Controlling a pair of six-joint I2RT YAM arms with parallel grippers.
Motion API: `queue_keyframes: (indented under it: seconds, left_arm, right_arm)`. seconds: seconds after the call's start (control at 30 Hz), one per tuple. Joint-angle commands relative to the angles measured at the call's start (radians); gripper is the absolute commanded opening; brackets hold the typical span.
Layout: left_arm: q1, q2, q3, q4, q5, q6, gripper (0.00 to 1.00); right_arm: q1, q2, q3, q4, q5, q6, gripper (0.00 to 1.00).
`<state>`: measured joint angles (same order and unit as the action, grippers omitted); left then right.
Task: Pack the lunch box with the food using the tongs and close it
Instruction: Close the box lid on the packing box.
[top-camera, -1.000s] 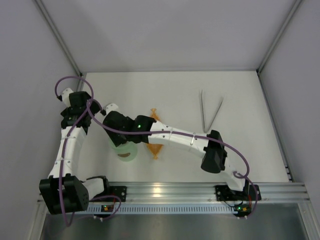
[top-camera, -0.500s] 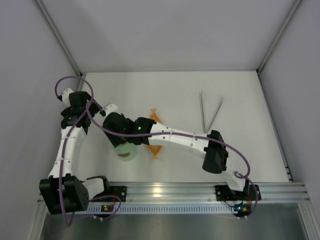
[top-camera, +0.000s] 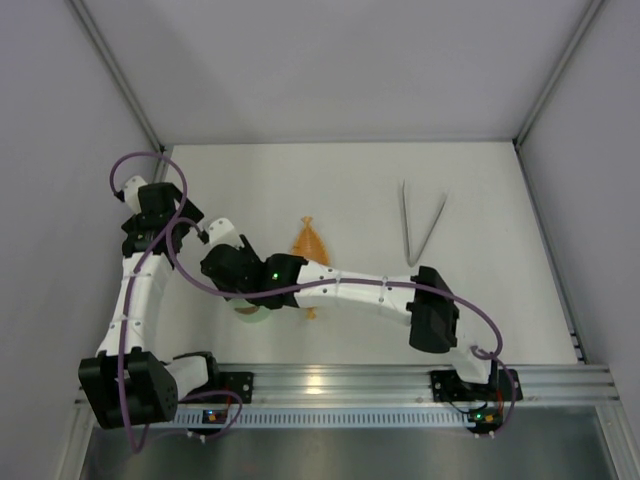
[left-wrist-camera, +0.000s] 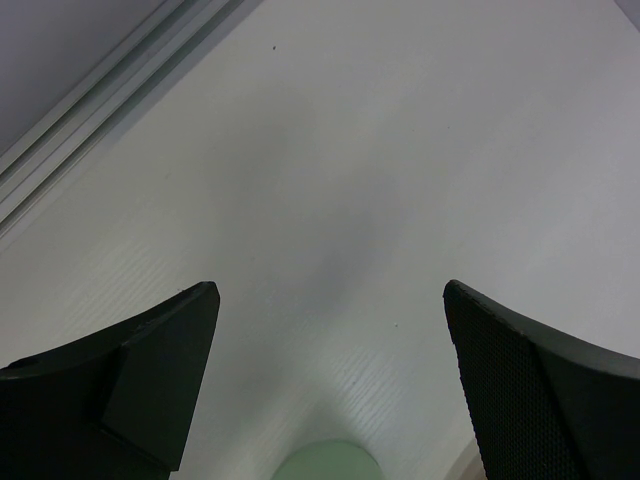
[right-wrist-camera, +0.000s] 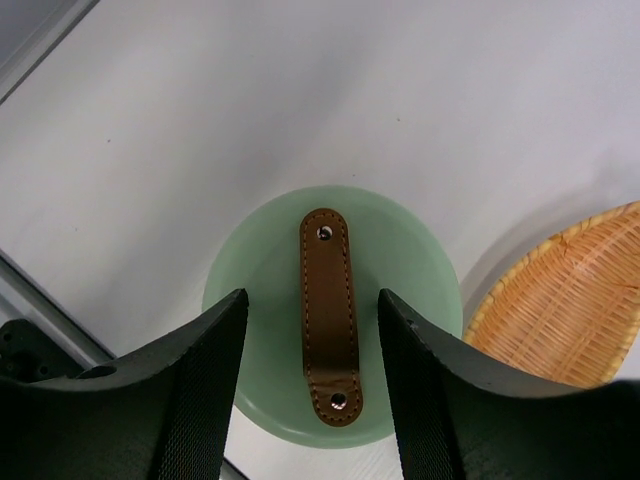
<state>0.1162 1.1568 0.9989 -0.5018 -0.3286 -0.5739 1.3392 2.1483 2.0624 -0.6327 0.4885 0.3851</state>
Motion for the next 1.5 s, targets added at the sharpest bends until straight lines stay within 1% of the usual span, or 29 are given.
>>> queue_keyframes:
  seconds: [0.0, 0.23, 0.37, 0.57, 0.63, 0.8, 0.9, 0.93, 1.03, 1.17, 1.47]
  left_arm:
    - [0.007, 0.001, 0.009, 0.02, 0.005, 0.006, 0.99]
    - [0.007, 0.003, 0.009, 0.019, 0.008, 0.009, 0.99]
    - [0.007, 0.001, 0.009, 0.02, 0.007, 0.009, 0.99]
    - [0.007, 0.001, 0.007, 0.019, 0.007, 0.009, 0.99]
    - [0.007, 0.003, 0.009, 0.019, 0.01, 0.011, 0.99]
    - [0.005, 0.001, 0.009, 0.02, 0.01, 0.012, 0.99]
    - [0.007, 0.003, 0.009, 0.022, 0.013, 0.012, 0.99]
    - [0.007, 0.003, 0.009, 0.022, 0.013, 0.012, 0.99]
    - [0.007, 0.001, 0.007, 0.02, 0.011, 0.012, 0.99]
    - [0.007, 0.003, 0.007, 0.023, 0.011, 0.012, 0.99]
    - [0.007, 0.004, 0.007, 0.023, 0.013, 0.014, 0.99]
  right_arm:
    - [0.035, 0.068, -0.1, -0.167, 0.01, 0.031, 0.54]
    - [0.038, 0.05, -0.159, -0.139, 0.007, 0.046, 0.54]
    - [0.034, -0.013, -0.284, -0.032, -0.037, 0.075, 0.54]
    - [0.035, -0.048, -0.343, 0.001, -0.048, 0.094, 0.54]
    - [0.035, -0.045, -0.34, 0.004, -0.048, 0.089, 0.56]
    - [0.037, -0.033, -0.312, -0.018, -0.009, 0.084, 0.58]
    - [0.038, -0.041, -0.305, -0.028, 0.024, 0.078, 0.63]
    - [0.038, -0.045, -0.305, -0.027, 0.03, 0.077, 0.66]
    - [0.04, -0.059, -0.295, -0.039, 0.067, 0.063, 0.69]
    - [0.04, -0.073, -0.28, -0.05, 0.102, 0.046, 0.7]
    - [0.04, -0.111, -0.277, -0.048, 0.111, 0.026, 0.69]
